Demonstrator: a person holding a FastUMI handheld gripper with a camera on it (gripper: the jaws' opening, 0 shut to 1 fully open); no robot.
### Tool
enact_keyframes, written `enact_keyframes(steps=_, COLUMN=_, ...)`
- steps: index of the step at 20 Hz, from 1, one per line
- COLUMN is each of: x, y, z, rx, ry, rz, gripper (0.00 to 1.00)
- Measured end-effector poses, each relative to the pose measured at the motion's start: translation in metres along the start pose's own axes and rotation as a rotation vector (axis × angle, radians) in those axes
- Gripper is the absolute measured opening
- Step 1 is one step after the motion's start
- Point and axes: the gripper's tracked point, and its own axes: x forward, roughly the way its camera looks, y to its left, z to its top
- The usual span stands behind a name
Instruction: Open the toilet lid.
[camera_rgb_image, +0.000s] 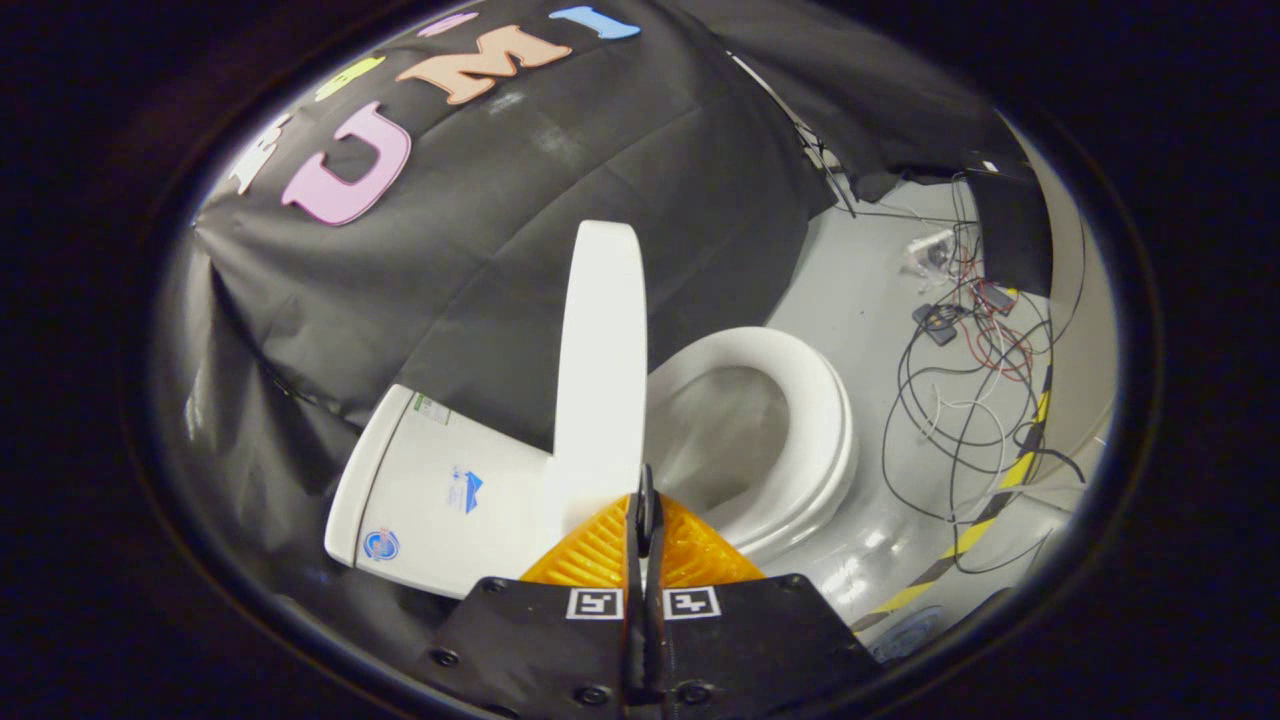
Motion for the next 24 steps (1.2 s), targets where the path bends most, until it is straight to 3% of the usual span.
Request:
enact_keyframes(steps=16, x=-0.014, y=0.045, z=0.005, rx=-0.096, ry=-0.026, rz=0.013, gripper=0.00)
enact_keyframes(steps=24, x=-0.022, y=0.077, z=0.005, rx=-0.203, ry=-0.038, rz=0.017, gripper=0.00)
